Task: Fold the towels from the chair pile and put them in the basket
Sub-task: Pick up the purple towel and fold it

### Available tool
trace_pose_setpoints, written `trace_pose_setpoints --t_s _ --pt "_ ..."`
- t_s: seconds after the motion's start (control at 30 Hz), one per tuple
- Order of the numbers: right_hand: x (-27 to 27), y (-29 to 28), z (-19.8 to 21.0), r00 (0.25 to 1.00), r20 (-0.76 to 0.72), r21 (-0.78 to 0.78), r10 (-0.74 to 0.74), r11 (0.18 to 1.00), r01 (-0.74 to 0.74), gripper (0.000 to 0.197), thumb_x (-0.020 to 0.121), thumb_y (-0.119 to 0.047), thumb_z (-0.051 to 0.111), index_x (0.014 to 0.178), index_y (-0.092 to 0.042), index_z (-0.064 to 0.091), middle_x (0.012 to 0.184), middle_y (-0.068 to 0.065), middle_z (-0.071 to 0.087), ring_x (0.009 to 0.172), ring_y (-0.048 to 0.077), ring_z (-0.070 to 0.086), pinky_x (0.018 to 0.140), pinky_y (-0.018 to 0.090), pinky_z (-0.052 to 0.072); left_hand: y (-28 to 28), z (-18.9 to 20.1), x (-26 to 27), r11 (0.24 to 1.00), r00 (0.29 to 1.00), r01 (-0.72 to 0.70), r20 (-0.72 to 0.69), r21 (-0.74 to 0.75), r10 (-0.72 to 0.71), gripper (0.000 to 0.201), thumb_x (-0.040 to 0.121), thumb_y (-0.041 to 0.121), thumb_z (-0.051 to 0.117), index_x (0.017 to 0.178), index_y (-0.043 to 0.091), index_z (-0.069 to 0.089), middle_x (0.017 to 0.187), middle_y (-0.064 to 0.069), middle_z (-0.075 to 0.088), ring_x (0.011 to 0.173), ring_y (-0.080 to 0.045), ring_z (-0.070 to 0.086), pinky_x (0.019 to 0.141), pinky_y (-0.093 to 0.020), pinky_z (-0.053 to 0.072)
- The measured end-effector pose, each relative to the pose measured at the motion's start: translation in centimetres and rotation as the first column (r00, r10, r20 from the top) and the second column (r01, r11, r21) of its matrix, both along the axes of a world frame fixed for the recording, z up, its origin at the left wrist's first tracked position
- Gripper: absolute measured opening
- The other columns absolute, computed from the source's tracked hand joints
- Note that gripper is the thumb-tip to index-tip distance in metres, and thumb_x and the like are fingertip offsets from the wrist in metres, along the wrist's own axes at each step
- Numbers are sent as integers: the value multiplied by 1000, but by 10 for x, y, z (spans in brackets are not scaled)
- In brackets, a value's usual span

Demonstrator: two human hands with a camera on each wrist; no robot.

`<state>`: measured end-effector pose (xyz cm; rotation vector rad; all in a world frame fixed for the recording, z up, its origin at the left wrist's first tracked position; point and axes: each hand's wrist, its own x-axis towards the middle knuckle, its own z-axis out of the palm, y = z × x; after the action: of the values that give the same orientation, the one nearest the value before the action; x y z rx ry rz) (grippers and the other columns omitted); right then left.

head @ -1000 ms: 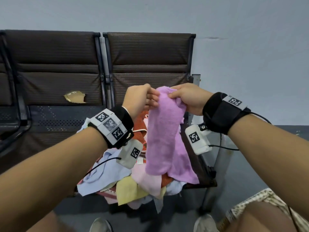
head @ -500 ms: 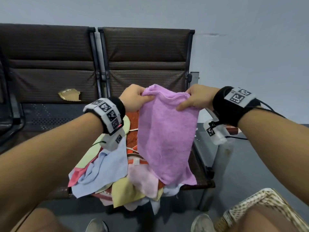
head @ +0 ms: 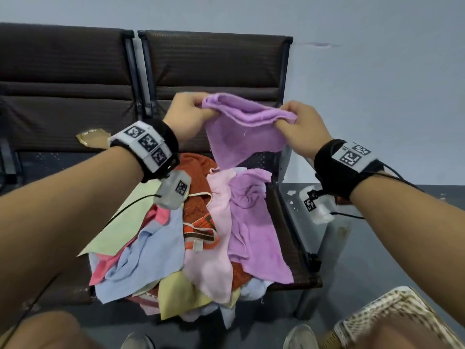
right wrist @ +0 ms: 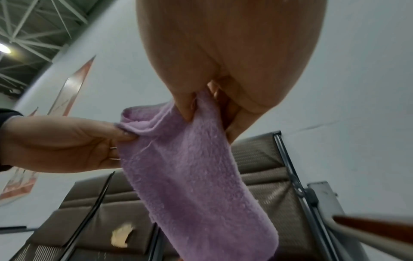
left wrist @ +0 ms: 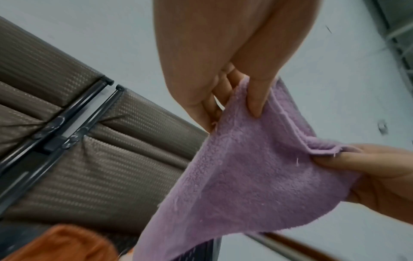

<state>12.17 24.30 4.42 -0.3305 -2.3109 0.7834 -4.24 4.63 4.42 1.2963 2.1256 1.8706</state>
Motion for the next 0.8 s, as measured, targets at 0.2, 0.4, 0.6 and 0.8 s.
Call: trace_pose_setpoints --t_s 0.2,0.4,0.6,0.8 --pt "42 -5 -98 799 562 -53 214 973 -223 13 91 -15 64 90 -8 75 76 13 67 69 15 53 59 23 41 -58 -111 43 784 989 139 53 -604 -135 20 93 12 66 88 -7 71 69 -1 54 63 -7 45 62 -24 41" --pt "64 -12 -165 403 771 -446 492 870 -210 27 90 -23 70 103 0 73 77 6 58 69 18 47 64 26 40 -76 -158 67 528 823 538 545 -657 -161 15 96 11 61 100 0 71 89 -8 73 76 -17 70 69 -26 59" --pt "43 -6 -187 684 577 -668 447 740 80 8 89 -7 65 96 -3 66 64 2 57 53 10 55 45 18 41 -36 -173 45 749 912 224 406 -623 64 14 93 16 65 92 3 70 72 -5 61 53 -12 56 41 -18 44" --pt "-1 12 -219 881 465 -529 80 824 204 12 82 2 64 91 9 68 75 15 59 68 22 54 64 35 44 2 -214 7 799 944 -190 119 -571 309 31 92 32 64 70 11 67 62 1 56 61 -17 49 55 -25 37"
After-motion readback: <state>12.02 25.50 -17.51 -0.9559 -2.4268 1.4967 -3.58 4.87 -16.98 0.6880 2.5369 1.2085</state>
